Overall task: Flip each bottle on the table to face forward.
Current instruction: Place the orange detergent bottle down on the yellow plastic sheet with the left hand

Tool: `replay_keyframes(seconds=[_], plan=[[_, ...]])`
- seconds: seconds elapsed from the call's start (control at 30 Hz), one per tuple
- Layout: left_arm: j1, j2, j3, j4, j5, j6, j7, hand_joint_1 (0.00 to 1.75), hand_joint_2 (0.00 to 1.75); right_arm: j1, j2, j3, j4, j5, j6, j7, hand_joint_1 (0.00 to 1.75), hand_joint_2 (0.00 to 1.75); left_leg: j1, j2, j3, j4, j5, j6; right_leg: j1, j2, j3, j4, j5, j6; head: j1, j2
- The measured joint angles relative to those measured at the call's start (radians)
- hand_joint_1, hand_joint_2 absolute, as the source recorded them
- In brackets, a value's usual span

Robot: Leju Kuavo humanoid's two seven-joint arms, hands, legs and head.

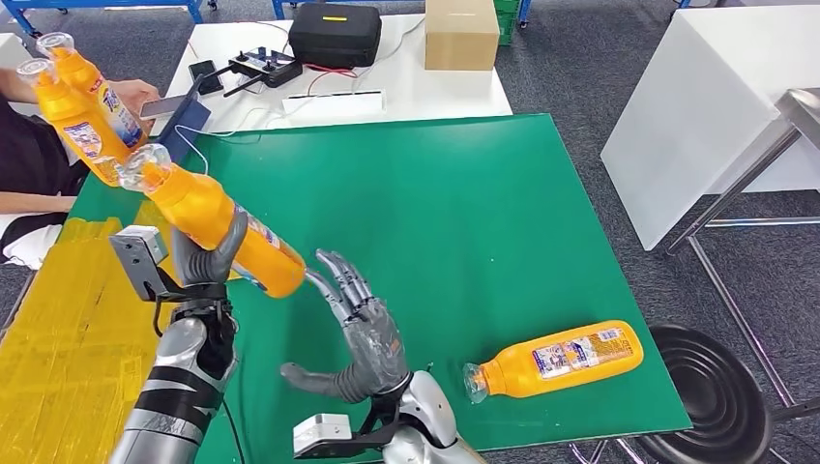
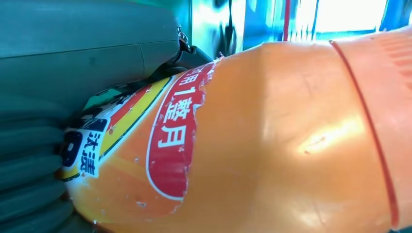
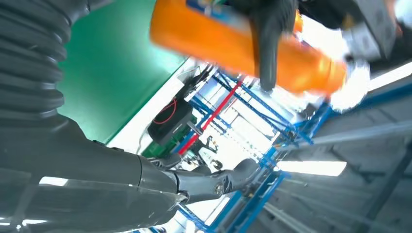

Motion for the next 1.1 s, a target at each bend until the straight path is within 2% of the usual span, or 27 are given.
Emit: replay_keyframes(seconds=[0.1, 0.2, 0.3, 0.37, 0.4, 0.47, 0.6, 0.83, 0.93, 1.1], plan=[[-0.012, 0.016, 0.031, -0.007, -0.190, 0.153, 0.014, 1.75, 1.75, 0.048, -0.025, -0.036, -0.117, -0.042, 0.040, -0.015, 0.00, 1.75, 0.000, 0.000, 0.000, 0.000, 0.000, 0.000, 0.000, 0.000, 0.000, 0.000, 0.000, 0.000, 0.000, 0.000], [-0.046, 0.065, 0.045, 0.012, -0.660, 0.311, 0.146, 1.75, 1.75, 0.092, -0.053, -0.086, -0.238, -0.018, 0.044, -0.020, 0.00, 1.75, 0.000, 0.000, 0.000, 0.000, 0.000, 0.000, 0.000, 0.000, 0.000, 0.000, 0.000, 0.000, 0.000, 0.000], [-0.103, 0.139, 0.047, 0.089, -1.186, 0.305, 0.345, 1.75, 1.75, 0.123, -0.085, -0.143, -0.339, 0.030, 0.049, 0.001, 0.00, 1.75, 0.000, 0.001, 0.000, 0.000, 0.000, 0.000, 0.000, 0.000, 0.000, 0.000, 0.000, 0.000, 0.000, 0.000], [-0.141, 0.195, 0.042, 0.171, -1.423, 0.269, 0.450, 1.75, 1.75, 0.140, -0.109, -0.189, -0.394, 0.057, 0.060, 0.015, 0.00, 1.75, 0.000, 0.005, 0.001, 0.000, 0.000, 0.000, 0.000, 0.003, 0.000, 0.000, 0.001, -0.001, 0.000, 0.000], [-0.157, 0.223, 0.035, 0.214, -1.486, 0.258, 0.485, 1.75, 1.75, 0.147, -0.120, -0.212, -0.415, 0.068, 0.064, 0.018, 0.00, 1.75, 0.000, 0.007, 0.002, 0.000, 0.000, 0.000, 0.000, 0.004, 0.000, 0.000, 0.002, -0.002, 0.000, 0.000], [-0.178, 0.269, 0.018, 0.286, -1.520, 0.254, 0.521, 1.75, 1.75, 0.159, -0.137, -0.249, -0.444, 0.085, 0.067, 0.021, 0.00, 1.75, 0.000, 0.009, 0.002, 0.000, 0.000, 0.000, 0.000, 0.006, -0.001, 0.000, 0.002, -0.003, 0.000, 0.000], [-0.202, 0.329, -0.029, 0.388, -1.528, 0.230, 0.566, 1.75, 1.75, 0.171, -0.158, -0.290, -0.481, 0.107, 0.068, 0.023, 0.00, 1.75, 0.000, 0.008, 0.001, 0.000, 0.000, 0.000, 0.001, 0.006, -0.001, 0.000, 0.002, -0.003, 0.000, 0.000], [-0.210, 0.440, -0.210, 0.546, -1.530, 0.168, 0.672, 1.75, 1.75, 0.193, -0.221, -0.352, -0.523, 0.156, 0.039, 0.043, 0.00, 1.75, 0.000, 0.009, 0.001, 0.000, 0.000, 0.000, 0.000, 0.007, -0.002, 0.000, 0.002, -0.003, 0.000, 0.000], [-0.208, 0.457, -0.268, 0.622, -1.530, 0.173, 0.678, 1.75, 1.75, 0.208, -0.249, -0.386, -0.541, 0.152, 0.039, 0.041, 0.00, 1.75, 0.000, 0.006, 0.001, 0.000, 0.000, 0.000, 0.000, 0.006, 0.000, 0.000, 0.002, -0.003, 0.000, 0.000], [-0.225, 0.463, -0.312, 0.703, -1.529, 0.177, 0.674, 1.75, 1.75, 0.225, -0.276, -0.426, -0.560, 0.148, 0.039, 0.038, 0.00, 1.75, -0.001, 0.005, 0.004, -0.001, -0.001, 0.000, -0.002, 0.006, 0.004, 0.000, 0.002, -0.003, 0.000, 0.000]])
